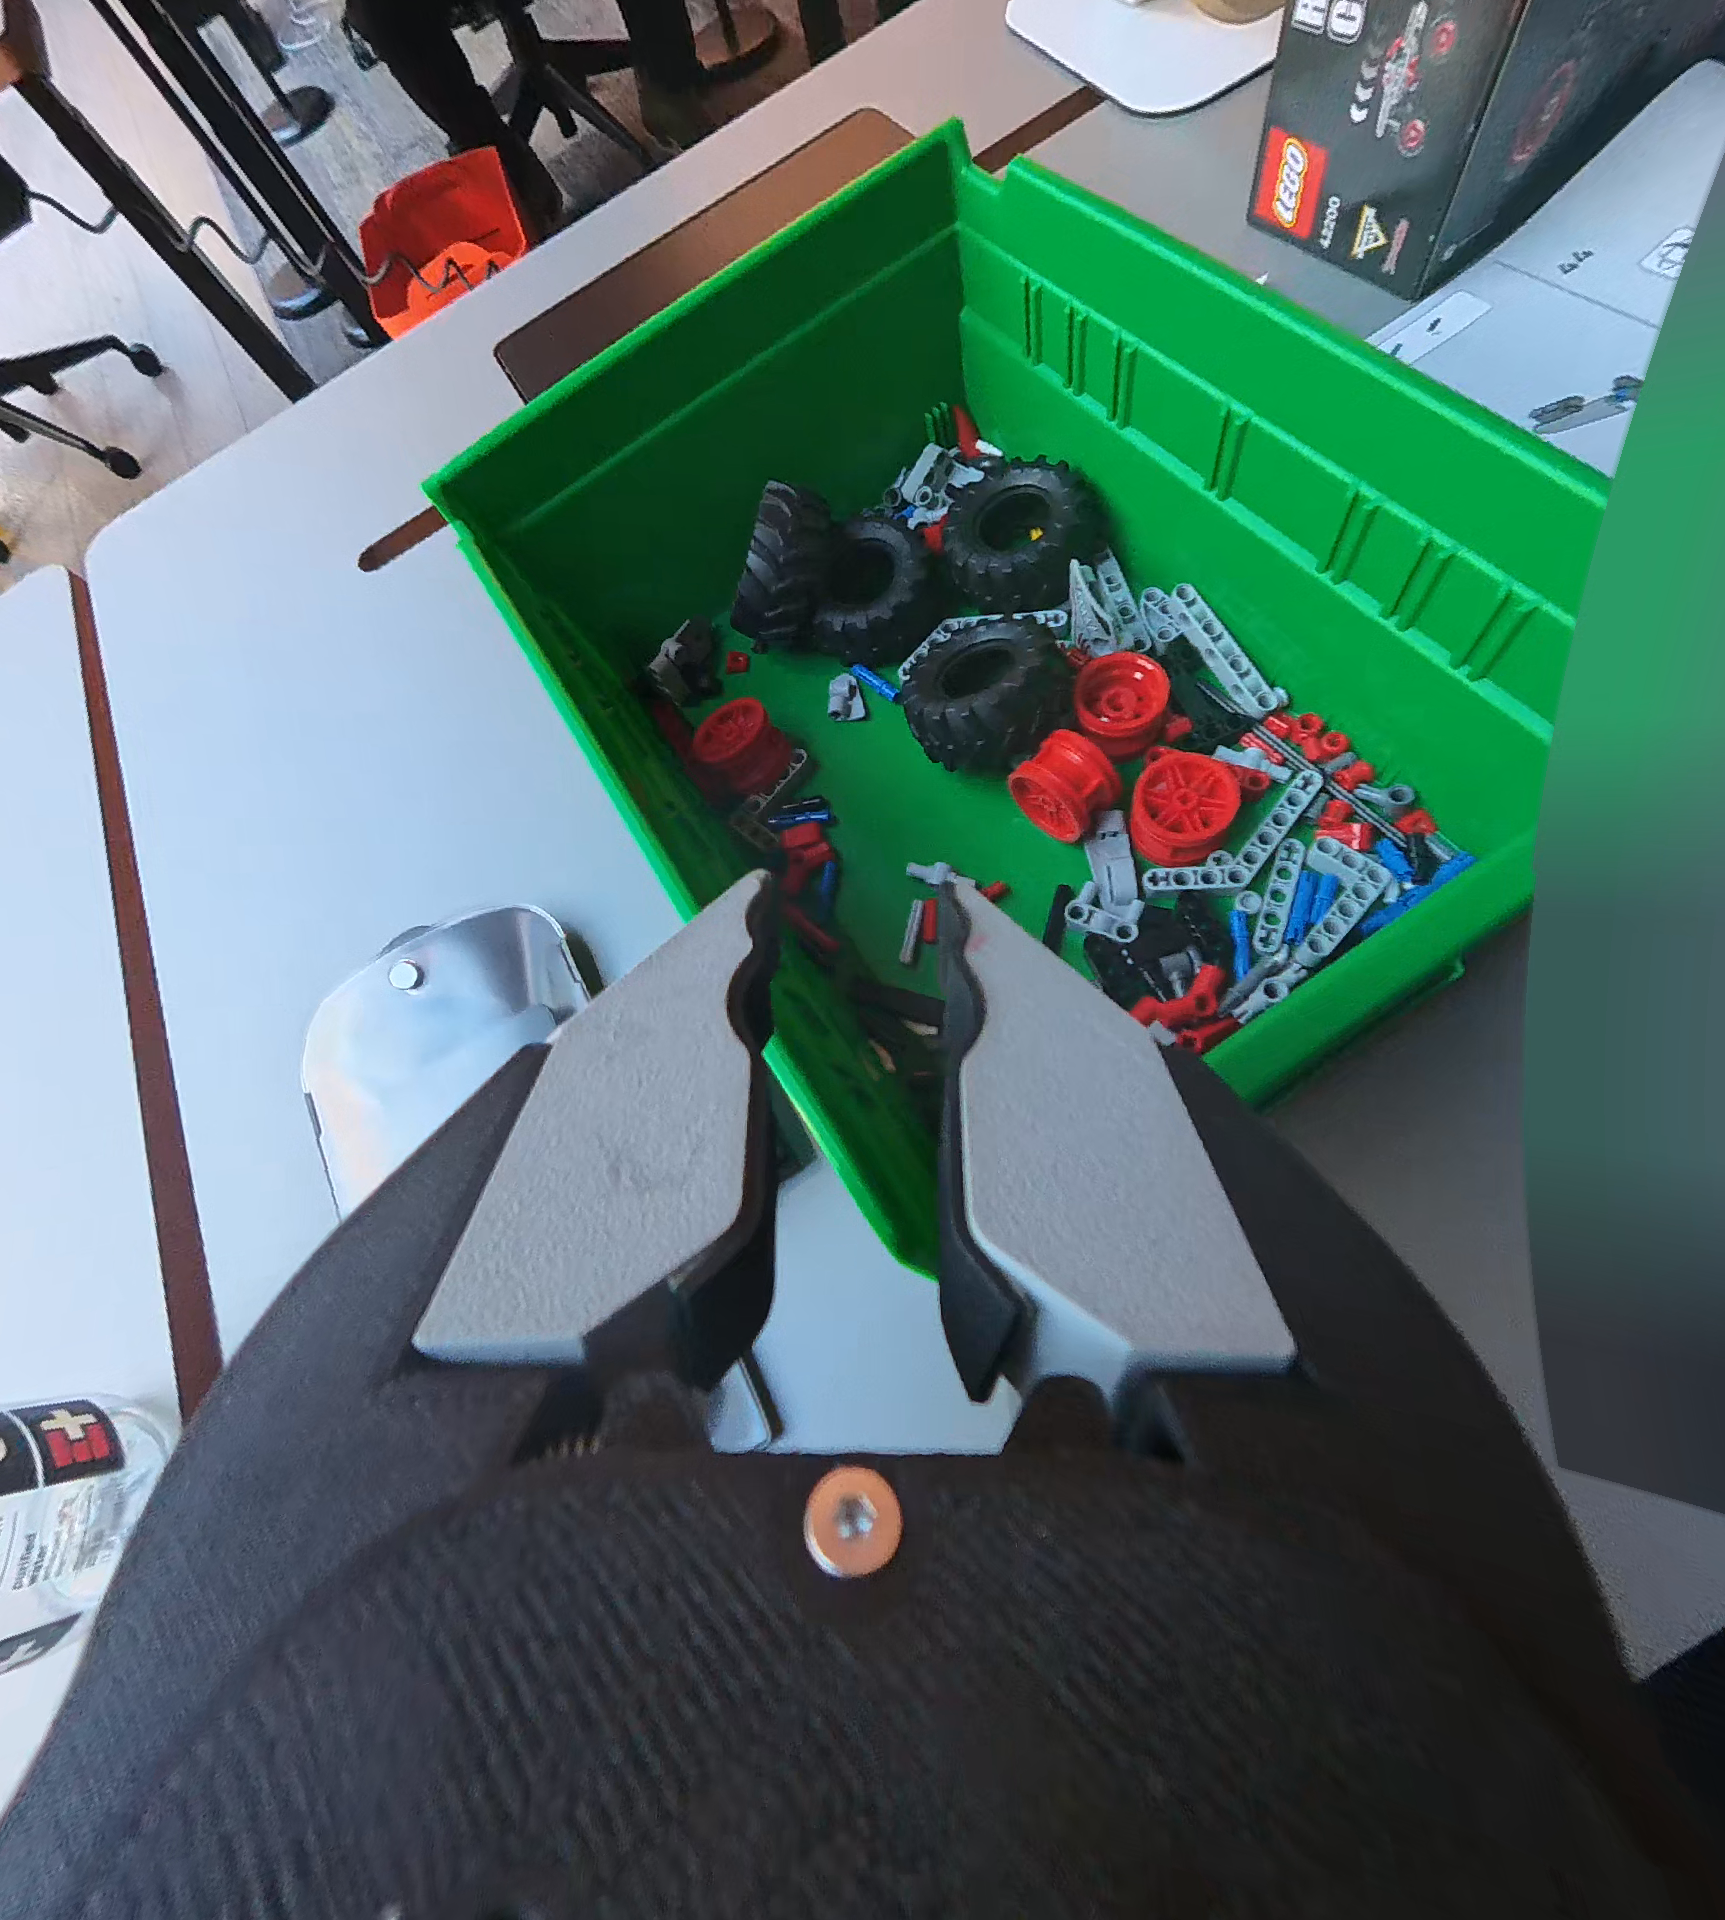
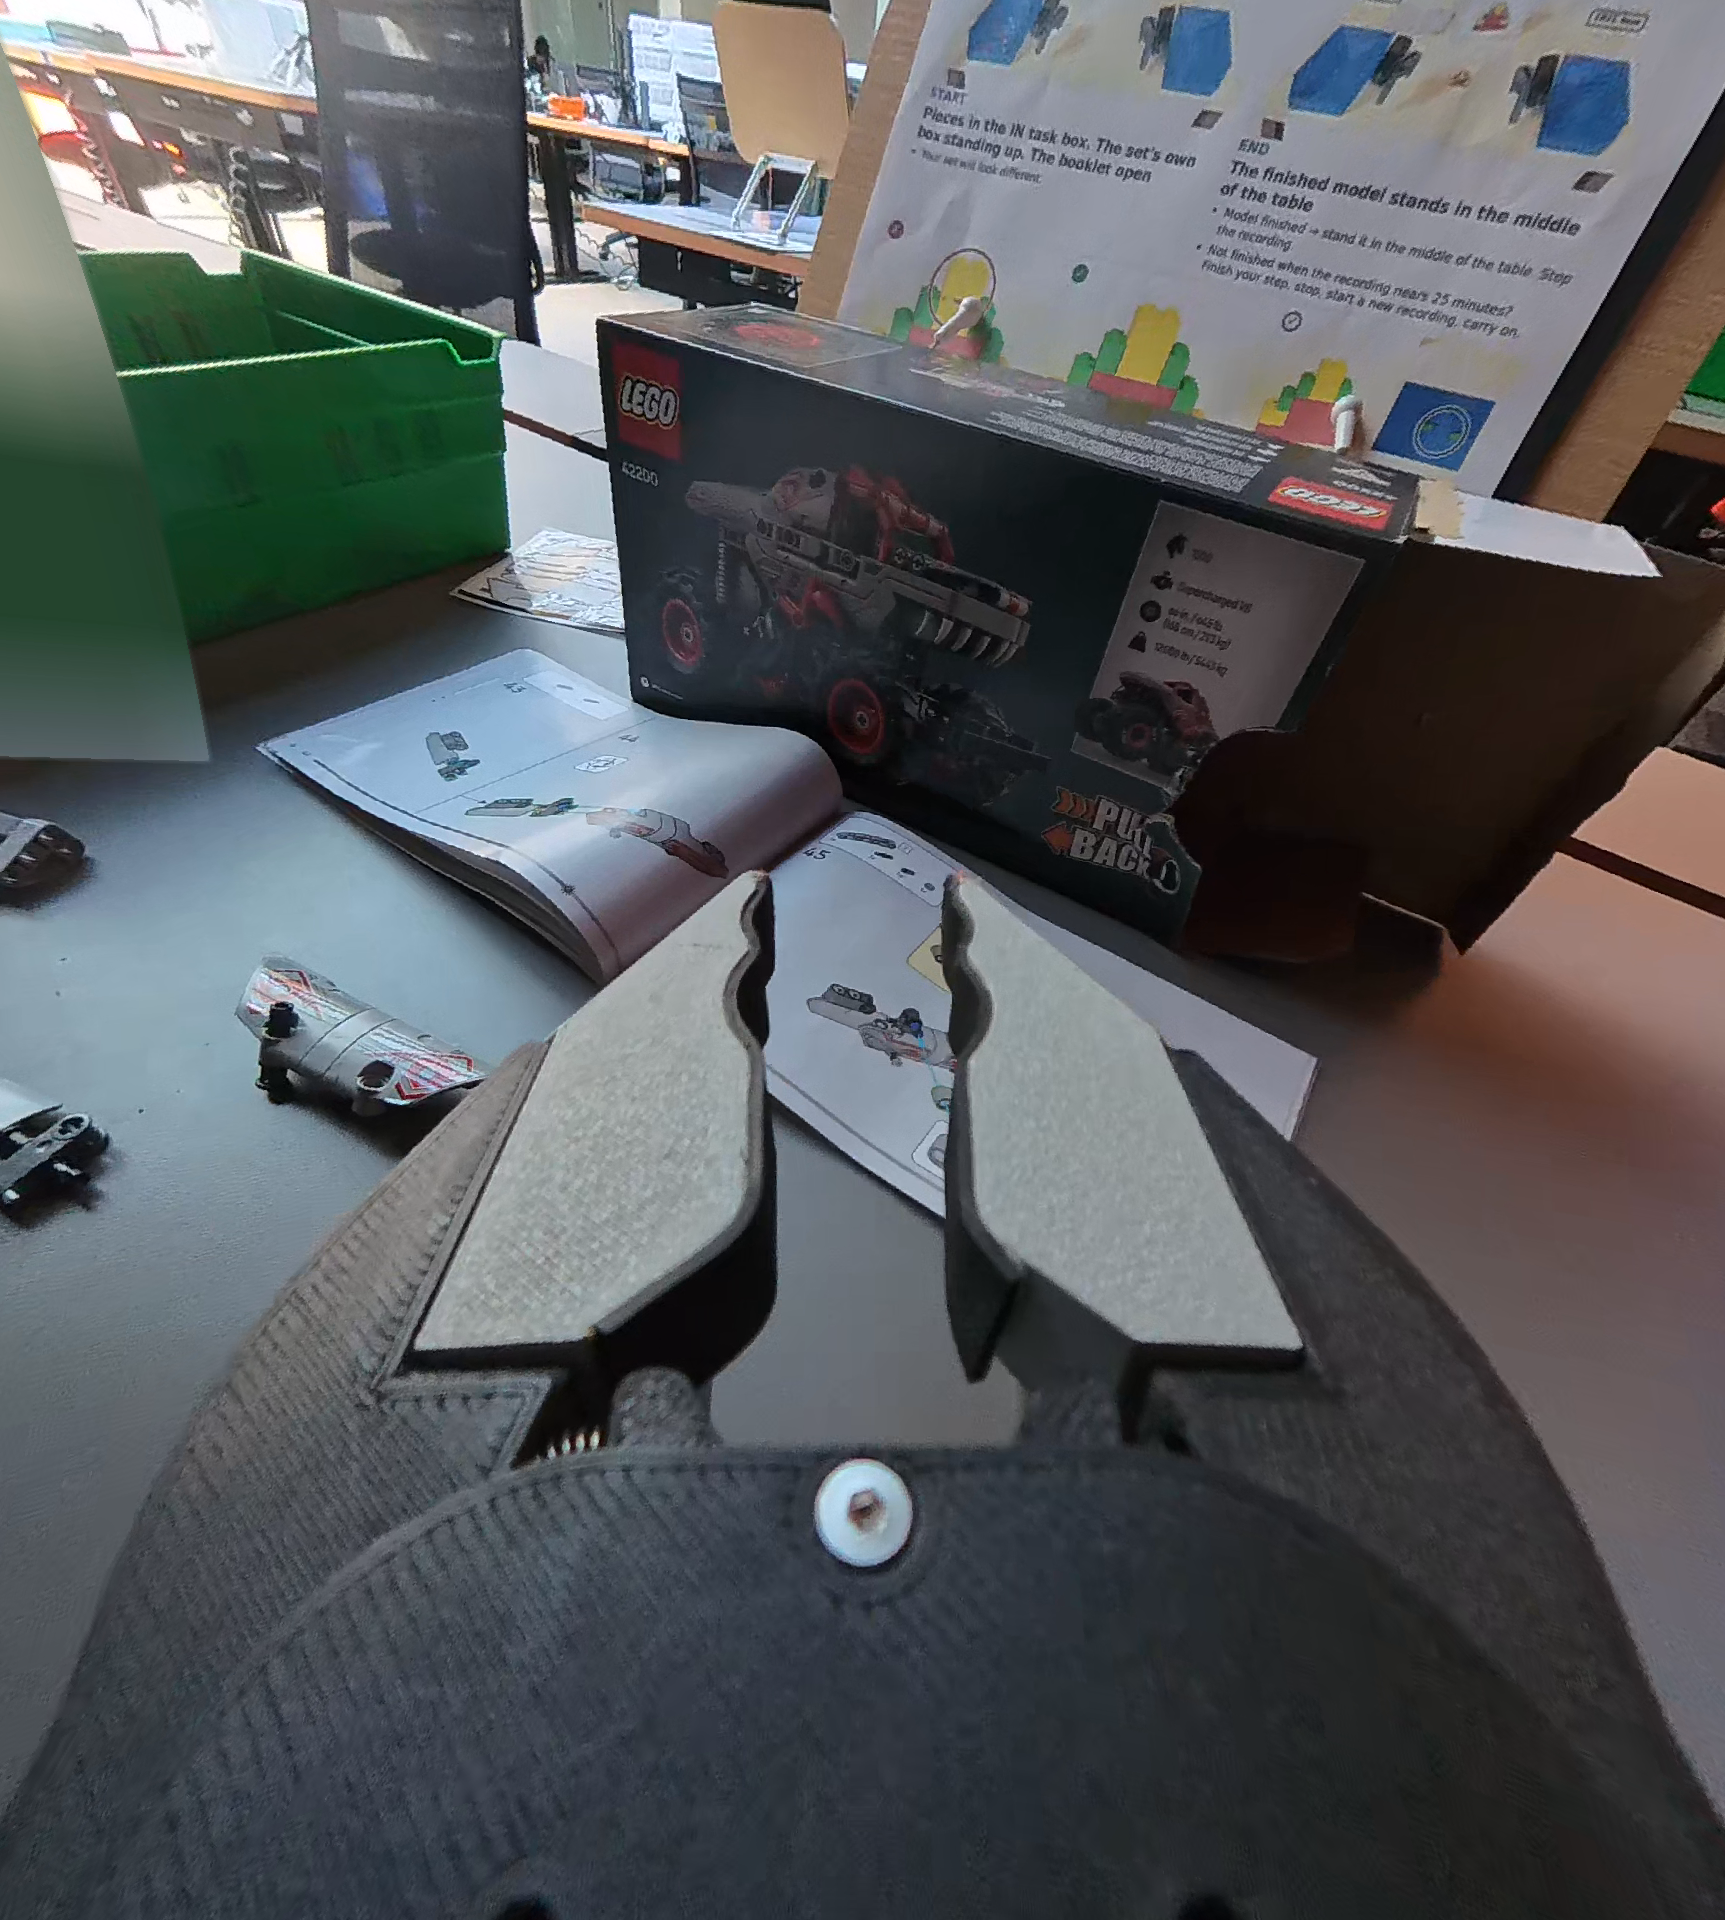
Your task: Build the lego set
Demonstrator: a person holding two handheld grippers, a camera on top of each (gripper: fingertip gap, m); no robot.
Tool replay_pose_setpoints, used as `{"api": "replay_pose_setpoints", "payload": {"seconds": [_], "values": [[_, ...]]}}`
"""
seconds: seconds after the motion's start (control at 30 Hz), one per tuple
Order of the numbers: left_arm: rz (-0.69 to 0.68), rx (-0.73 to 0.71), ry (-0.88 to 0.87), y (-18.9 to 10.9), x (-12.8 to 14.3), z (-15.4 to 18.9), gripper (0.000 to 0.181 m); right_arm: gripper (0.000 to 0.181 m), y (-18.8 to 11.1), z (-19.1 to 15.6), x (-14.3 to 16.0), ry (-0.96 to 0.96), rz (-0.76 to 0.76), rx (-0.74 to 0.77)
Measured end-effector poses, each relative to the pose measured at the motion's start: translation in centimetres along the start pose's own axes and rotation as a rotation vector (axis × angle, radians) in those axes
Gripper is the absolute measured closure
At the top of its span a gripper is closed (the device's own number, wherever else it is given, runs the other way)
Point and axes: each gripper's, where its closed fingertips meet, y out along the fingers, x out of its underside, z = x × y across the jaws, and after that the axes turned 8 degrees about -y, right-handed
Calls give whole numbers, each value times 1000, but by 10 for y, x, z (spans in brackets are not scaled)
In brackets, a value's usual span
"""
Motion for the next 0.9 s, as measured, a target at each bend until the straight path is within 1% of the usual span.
{"api": "replay_pose_setpoints", "payload": {"seconds": [0.03, 0.07, 0.27, 0.43, 0.47, 0.6, 0.9], "values": [[0, 3, 0, 0, 0, 0, 154, 152, 0, 0, 0, 0, 1, 0], [0, 4, -1, 1, 0, 1, 151, 153, 0, 0, 0, -1, 3, 1], [-11, 2, 2, 1, 3, 2, 154, 153, 0, -1, -1, -5, 2, -1], [-6, 4, -5, 2, 2, 2, 151, 153, -1, -1, -1, 0, 10, -4], [-5, 9, -7, 3, 2, 2, 155, 153, -1, -1, -1, 1, 11, -5], [-5, 20, -18, 4, 2, 3, 155, 155, -2, -1, -1, 1, 12, -10], [-17, 23, -12, 7, -1, 4, 153, 156, -1, -3, -3, -4, 17, -15]]}}
